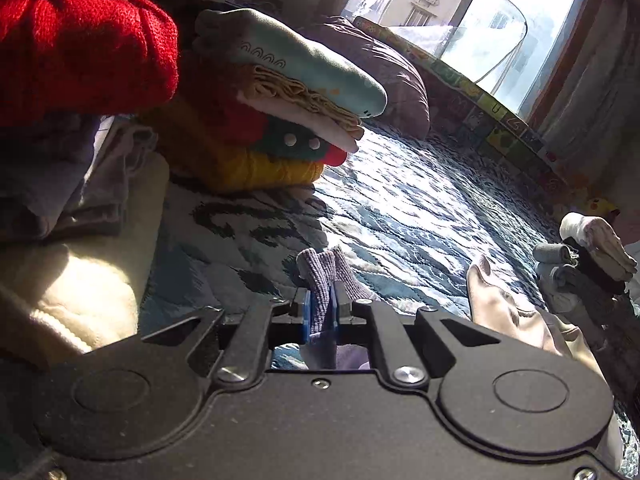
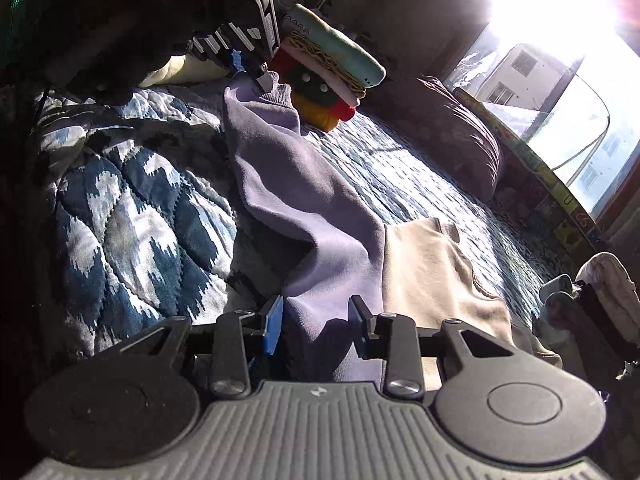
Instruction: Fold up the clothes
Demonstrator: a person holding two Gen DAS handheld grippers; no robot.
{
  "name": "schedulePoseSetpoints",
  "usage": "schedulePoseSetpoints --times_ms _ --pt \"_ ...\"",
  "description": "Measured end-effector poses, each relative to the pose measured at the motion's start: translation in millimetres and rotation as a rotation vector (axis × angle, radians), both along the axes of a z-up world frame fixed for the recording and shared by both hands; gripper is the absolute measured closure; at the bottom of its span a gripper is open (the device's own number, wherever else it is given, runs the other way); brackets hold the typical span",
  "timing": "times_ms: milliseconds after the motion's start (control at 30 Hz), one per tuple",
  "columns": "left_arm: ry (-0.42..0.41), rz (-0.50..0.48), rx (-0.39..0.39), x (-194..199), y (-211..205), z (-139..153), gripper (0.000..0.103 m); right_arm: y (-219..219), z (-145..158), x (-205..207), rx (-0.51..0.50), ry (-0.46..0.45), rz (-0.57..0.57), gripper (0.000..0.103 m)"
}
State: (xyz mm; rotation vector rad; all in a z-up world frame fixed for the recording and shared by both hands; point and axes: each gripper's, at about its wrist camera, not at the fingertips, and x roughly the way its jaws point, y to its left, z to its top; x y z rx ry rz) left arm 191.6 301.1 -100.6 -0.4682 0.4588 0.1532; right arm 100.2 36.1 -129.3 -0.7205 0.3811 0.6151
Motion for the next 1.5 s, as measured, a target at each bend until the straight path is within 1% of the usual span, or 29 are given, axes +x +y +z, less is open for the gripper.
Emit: schedulePoseSetpoints --times_ms 33,100,133,167,267,400,500,533,567,600,633,667,767,867,900,933,1067,1100,1133,1167,1200,1233,1300,1333,1367,1400,1433,1500 --pt "-0.023 -0.002 0.009 2 1 2 0.097 3 -2 1 -0.021 -0.006 0.0 0.085" --pt "-0.071 -0.007 0.013 8 5 6 0.097 5 -3 3 -0.034 -0.003 -0.005 0.089" --pt "-0.092 -0.01 0.015 11 7 7 0.097 6 -4 3 -0.041 -0.003 -0.006 0.094" --pt "-0.114 -0.014 0.017 14 9 8 0.097 7 -4 3 -0.048 -0.003 -0.008 0.096" --pt "-0.174 -0.023 0.001 22 19 14 0.097 4 -1 1 -0.031 0.018 0.019 0.097" --pt "-0.235 -0.044 -0.107 35 35 12 0.097 0 4 -3 -0.008 0.047 0.064 0.098" --pt "-0.189 -0.035 -0.162 46 41 2 0.097 0 6 2 -0.003 0.098 0.093 0.097" --pt "-0.143 -0.021 -0.155 50 42 -3 0.097 0 5 3 -0.014 0.113 0.1 0.097" --pt "-0.069 0.002 -0.127 57 42 -10 0.097 1 4 4 -0.022 0.118 0.109 0.097" --pt "0.026 0.026 -0.079 64 41 -21 0.096 2 4 5 -0.028 0.12 0.12 0.096" --pt "0.095 0.043 -0.039 69 40 -28 0.096 2 4 5 -0.027 0.126 0.126 0.093" --pt "0.121 0.052 -0.023 71 40 -34 0.096 2 5 4 -0.023 0.133 0.131 0.093" --pt "0.094 0.055 -0.045 69 45 -31 0.096 3 13 0 0.015 0.164 0.153 0.086" --pt "0.103 0.095 -0.066 65 53 -34 0.095 7 19 0 0.069 0.168 0.138 0.076" --pt "0.099 0.111 -0.073 63 54 -33 0.095 9 20 1 0.087 0.166 0.129 0.069" --pt "0.094 0.127 -0.064 60 53 -30 0.094 12 21 4 0.108 0.167 0.116 0.065" --pt "0.073 0.168 0.057 52 36 -8 0.094 20 21 28 0.202 0.204 0.033 0.064" --pt "0.057 0.148 0.078 51 31 -3 0.094 22 19 34 0.223 0.226 0.017 0.064" --pt "0.044 0.112 0.078 51 27 -1 0.094 24 16 41 0.236 0.261 0.01 0.064" --pt "0.035 0.044 0.058 55 22 0 0.094 27 12 43 0.24 0.283 0.016 0.065" --pt "0.034 -0.042 0.037 60 15 -1 0.094 29 9 44 0.242 0.299 0.026 0.064" --pt "0.035 -0.145 0.039 67 3 -2 0.094 31 8 42 0.242 0.304 0.041 0.065" --pt "0.081 -0.326 0.086 82 -23 -8 0.094 33 9 36 0.238 0.307 0.075 0.065" --pt "0.107 -0.379 0.126 89 -37 -13 0.094 34 8 33 0.237 0.304 0.082 0.065" --pt "0.134 -0.401 0.162 96 -48 -17 0.094 35 7 30 0.235 0.299 0.085 0.065" --pt "0.184 -0.388 0.21 106 -59 -25 0.093 37 5 28 0.236 0.292 0.085 0.065" --pt "0.208 -0.329 0.231 112 -61 -29 0.089 38 4 27 0.238 0.288 0.083 0.065" --pt "0.228 -0.181 0.238 118 -51 -30 0.091 38 4 27 0.247 0.29 0.073 0.065"
